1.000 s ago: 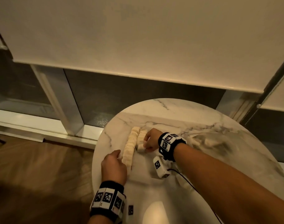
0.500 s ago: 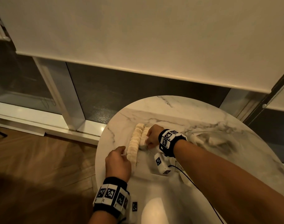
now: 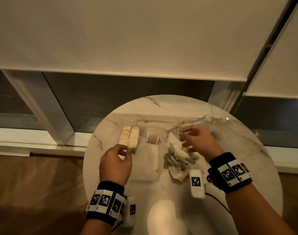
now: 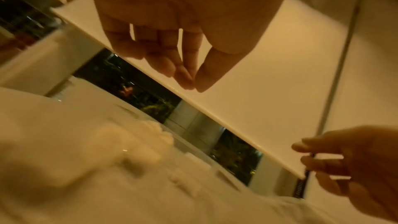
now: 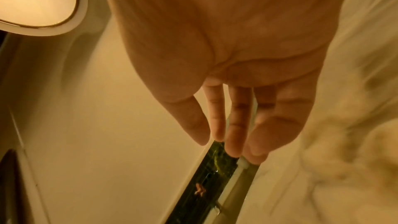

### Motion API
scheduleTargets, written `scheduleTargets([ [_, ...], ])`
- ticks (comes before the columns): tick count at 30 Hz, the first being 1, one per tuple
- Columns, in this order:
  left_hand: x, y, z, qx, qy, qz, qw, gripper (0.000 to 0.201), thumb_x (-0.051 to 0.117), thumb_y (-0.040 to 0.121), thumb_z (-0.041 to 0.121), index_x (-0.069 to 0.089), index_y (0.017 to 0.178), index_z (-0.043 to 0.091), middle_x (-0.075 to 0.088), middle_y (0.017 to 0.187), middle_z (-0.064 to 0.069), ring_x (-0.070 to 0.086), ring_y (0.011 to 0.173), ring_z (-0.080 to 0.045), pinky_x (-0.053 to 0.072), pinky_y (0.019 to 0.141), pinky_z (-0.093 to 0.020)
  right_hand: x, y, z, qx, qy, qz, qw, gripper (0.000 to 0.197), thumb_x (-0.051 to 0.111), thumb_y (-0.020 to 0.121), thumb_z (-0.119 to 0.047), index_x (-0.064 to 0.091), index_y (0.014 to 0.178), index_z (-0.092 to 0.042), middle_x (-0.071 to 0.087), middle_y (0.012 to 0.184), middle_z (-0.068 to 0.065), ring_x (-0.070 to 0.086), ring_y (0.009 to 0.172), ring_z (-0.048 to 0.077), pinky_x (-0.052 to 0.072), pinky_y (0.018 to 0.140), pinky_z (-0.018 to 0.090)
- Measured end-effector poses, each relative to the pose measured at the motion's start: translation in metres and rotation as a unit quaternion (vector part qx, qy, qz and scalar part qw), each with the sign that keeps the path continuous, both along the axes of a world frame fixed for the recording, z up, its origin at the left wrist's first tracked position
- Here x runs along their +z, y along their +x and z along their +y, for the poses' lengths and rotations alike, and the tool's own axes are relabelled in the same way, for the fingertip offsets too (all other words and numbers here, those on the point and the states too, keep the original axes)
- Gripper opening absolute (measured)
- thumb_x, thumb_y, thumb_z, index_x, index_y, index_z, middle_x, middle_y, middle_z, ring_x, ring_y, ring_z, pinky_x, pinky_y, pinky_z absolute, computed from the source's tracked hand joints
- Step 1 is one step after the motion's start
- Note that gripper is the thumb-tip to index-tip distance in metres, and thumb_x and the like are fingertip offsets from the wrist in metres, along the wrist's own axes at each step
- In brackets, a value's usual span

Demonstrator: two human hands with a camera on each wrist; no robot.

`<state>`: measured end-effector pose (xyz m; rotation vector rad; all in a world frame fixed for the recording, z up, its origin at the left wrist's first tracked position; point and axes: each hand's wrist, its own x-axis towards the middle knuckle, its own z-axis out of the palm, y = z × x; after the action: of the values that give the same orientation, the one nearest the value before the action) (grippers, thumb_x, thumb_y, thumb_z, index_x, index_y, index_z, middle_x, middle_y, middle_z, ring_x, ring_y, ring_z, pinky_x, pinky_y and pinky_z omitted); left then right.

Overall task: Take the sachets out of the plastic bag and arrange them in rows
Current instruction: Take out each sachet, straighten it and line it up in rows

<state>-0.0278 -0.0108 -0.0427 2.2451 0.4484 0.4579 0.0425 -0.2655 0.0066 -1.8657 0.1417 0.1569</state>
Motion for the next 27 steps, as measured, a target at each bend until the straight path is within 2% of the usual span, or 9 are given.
scheduleTargets([
  [3, 0.011, -0.004, -0.044, -0.104, -0.015, -0.014, 0.994, 0.004, 0.071, 0.086, 0.026, 0.071, 0.082, 0.027, 0.065, 0.072, 0.015, 0.061, 0.065, -0.005, 0.052, 0.068, -0.026, -0.022, -0.027, -0.028, -0.009, -0.038, 0.009, 0.999, 0.006, 0.071, 0.091, -0.017, 0.07, 0.094, -0.012, 0.07, 0.08, 0.011, 0.061, 0.06, 0.014, 0.048, 0.051, 0.027],
  [5, 0.008, -0.006, -0.072, -0.178, 0.003, 0.026, 0.984, 0.005, 0.07, 0.086, 0.03, 0.073, 0.085, 0.026, 0.066, 0.072, 0.014, 0.062, 0.067, -0.003, 0.054, 0.069, -0.027, -0.04, -0.04, -0.038, 0.004, -0.079, 0.029, 0.996, 0.006, 0.073, 0.089, -0.021, 0.07, 0.093, -0.017, 0.072, 0.085, 0.01, 0.063, 0.063, 0.014, 0.049, 0.05, 0.025],
  [7, 0.0, -0.008, -0.096, -0.244, 0.043, 0.082, 0.965, 0.012, 0.068, 0.086, 0.033, 0.074, 0.094, 0.027, 0.07, 0.082, 0.012, 0.065, 0.077, -0.005, 0.055, 0.077, -0.029, -0.056, -0.049, -0.046, 0.04, -0.134, 0.039, 0.989, 0.009, 0.076, 0.086, -0.019, 0.07, 0.092, -0.023, 0.071, 0.087, 0.007, 0.064, 0.065, 0.012, 0.05, 0.051, 0.022],
  [10, -0.011, -0.009, -0.12, -0.298, 0.101, 0.127, 0.941, 0.024, 0.067, 0.086, 0.026, 0.071, 0.11, 0.026, 0.07, 0.109, 0.004, 0.066, 0.1, -0.014, 0.052, 0.091, -0.029, -0.07, -0.057, -0.05, 0.11, -0.233, 0.016, 0.966, 0.028, 0.079, 0.076, -0.012, 0.065, 0.09, -0.032, 0.066, 0.087, -0.003, 0.061, 0.071, 0.008, 0.05, 0.065, 0.019],
  [12, -0.015, -0.007, -0.131, -0.296, 0.143, 0.137, 0.934, 0.029, 0.065, 0.088, 0.02, 0.068, 0.117, 0.024, 0.065, 0.12, -0.001, 0.062, 0.11, -0.019, 0.049, 0.096, -0.029, -0.075, -0.061, -0.048, 0.116, -0.274, -0.03, 0.954, 0.028, 0.075, 0.077, -0.009, 0.067, 0.095, -0.029, 0.057, 0.085, -0.011, 0.057, 0.075, 0.01, 0.043, 0.065, 0.012],
  [13, -0.016, -0.005, -0.134, -0.29, 0.162, 0.142, 0.932, 0.029, 0.062, 0.09, 0.019, 0.067, 0.118, 0.023, 0.063, 0.123, -0.003, 0.061, 0.112, -0.022, 0.048, 0.096, -0.03, -0.078, -0.061, -0.046, 0.11, -0.293, -0.051, 0.948, 0.028, 0.072, 0.078, -0.009, 0.067, 0.098, -0.028, 0.054, 0.089, -0.011, 0.057, 0.081, 0.013, 0.042, 0.067, 0.014],
  [17, -0.019, 0.001, -0.144, -0.273, 0.207, 0.163, 0.925, 0.026, 0.056, 0.093, 0.02, 0.065, 0.118, 0.021, 0.064, 0.122, -0.008, 0.062, 0.112, -0.026, 0.05, 0.094, -0.034, -0.092, -0.059, -0.041, 0.059, -0.356, -0.089, 0.928, 0.039, 0.067, 0.081, -0.015, 0.057, 0.111, -0.038, 0.051, 0.122, -0.002, 0.058, 0.107, 0.024, 0.052, 0.085, 0.036],
  [21, -0.021, 0.006, -0.148, -0.265, 0.224, 0.183, 0.92, 0.023, 0.052, 0.096, 0.018, 0.068, 0.111, 0.019, 0.068, 0.115, -0.008, 0.065, 0.107, -0.027, 0.052, 0.089, -0.035, -0.094, -0.056, -0.045, 0.04, -0.397, -0.057, 0.915, 0.052, 0.069, 0.085, -0.028, 0.052, 0.132, -0.04, 0.046, 0.131, 0.002, 0.047, 0.119, 0.026, 0.051, 0.09, 0.038],
  [27, -0.02, 0.007, -0.14, -0.266, 0.182, 0.151, 0.934, 0.019, 0.053, 0.094, 0.023, 0.07, 0.103, 0.022, 0.071, 0.1, -0.006, 0.066, 0.096, -0.026, 0.052, 0.082, -0.033, -0.097, -0.056, -0.042, 0.094, -0.372, -0.152, 0.911, 0.036, 0.07, 0.08, -0.033, 0.069, 0.116, -0.037, 0.052, 0.12, -0.005, 0.041, 0.118, 0.021, 0.045, 0.094, 0.034],
])
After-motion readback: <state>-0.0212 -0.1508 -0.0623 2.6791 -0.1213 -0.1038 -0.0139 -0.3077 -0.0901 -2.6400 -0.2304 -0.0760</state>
